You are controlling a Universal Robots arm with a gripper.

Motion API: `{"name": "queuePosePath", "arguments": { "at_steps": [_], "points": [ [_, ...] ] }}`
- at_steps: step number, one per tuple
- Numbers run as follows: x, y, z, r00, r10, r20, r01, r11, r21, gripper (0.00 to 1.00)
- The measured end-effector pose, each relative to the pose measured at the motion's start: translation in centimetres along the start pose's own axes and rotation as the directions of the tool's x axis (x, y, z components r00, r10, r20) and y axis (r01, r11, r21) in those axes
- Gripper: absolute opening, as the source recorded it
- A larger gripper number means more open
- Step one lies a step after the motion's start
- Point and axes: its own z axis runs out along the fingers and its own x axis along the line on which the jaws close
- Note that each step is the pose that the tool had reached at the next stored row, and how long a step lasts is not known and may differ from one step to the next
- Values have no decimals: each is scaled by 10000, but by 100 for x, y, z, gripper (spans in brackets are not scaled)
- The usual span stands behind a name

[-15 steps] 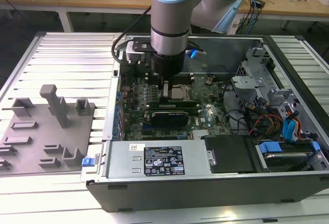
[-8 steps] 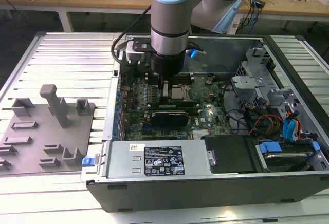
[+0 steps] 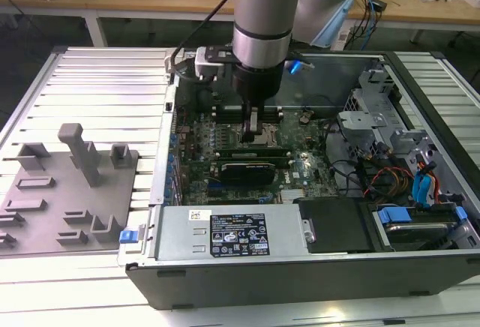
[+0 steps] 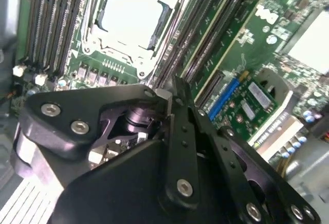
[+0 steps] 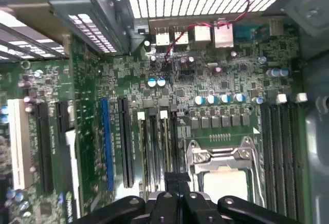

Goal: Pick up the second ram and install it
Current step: 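Press down the second ram until it locks into place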

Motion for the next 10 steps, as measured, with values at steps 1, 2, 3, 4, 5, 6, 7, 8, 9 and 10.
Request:
{"name": "queuePosePath", "arguments": {
  "at_steps": [1,2,3,4,5,6,7,8,9,10],
  "points": [
    [-2,-3,-79,10000,0,-1,0,10000,0,11],
    [-4,-3,-143,10000,2,1,-2,10000,1,11],
    [-4,-3,-194,10000,1,-1,-1,10000,0,11],
    [-5,-3,-216,10000,0,0,0,10000,1,11],
    [-5,-3,-218,10000,0,4,0,10000,1,11],
    [-5,-3,-219,10000,0,2,0,10000,1,11],
    [-5,-3,-219,10000,0,1,0,10000,1,11],
    [-5,-3,-220,10000,0,0,0,10000,1,11],
    [-5,-3,-220,10000,0,0,0,10000,0,11],
    [-5,-3,-220,10000,1,1,-1,10000,0,11]
  ]
}}
